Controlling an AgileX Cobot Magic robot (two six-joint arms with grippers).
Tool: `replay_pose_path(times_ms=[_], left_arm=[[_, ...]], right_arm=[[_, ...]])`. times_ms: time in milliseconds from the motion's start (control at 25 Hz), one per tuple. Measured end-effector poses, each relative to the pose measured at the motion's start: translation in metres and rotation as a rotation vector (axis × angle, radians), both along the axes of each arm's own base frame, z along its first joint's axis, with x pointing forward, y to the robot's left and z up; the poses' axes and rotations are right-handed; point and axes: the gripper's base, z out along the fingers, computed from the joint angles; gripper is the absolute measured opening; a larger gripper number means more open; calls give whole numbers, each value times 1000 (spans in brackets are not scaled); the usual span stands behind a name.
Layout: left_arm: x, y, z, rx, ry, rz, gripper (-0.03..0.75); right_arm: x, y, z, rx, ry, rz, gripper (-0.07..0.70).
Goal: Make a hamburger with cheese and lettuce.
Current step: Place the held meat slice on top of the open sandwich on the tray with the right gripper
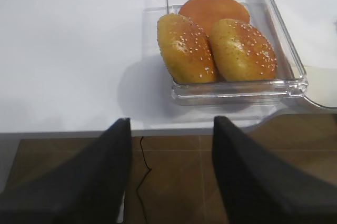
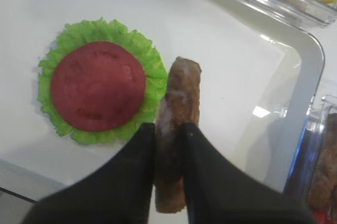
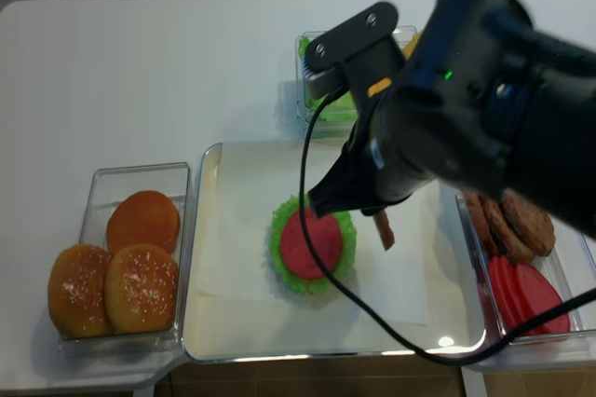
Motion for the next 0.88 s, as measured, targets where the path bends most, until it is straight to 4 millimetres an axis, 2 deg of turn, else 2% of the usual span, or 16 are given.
replay_pose_path(times_ms=[240,880], left_arm=[[0,0,0,0,0,0,369],[0,0,0,0,0,0,369]], right_arm=[[1,16,-9,1,-36,21,118],[6,27,-16,39,-59,49,118]])
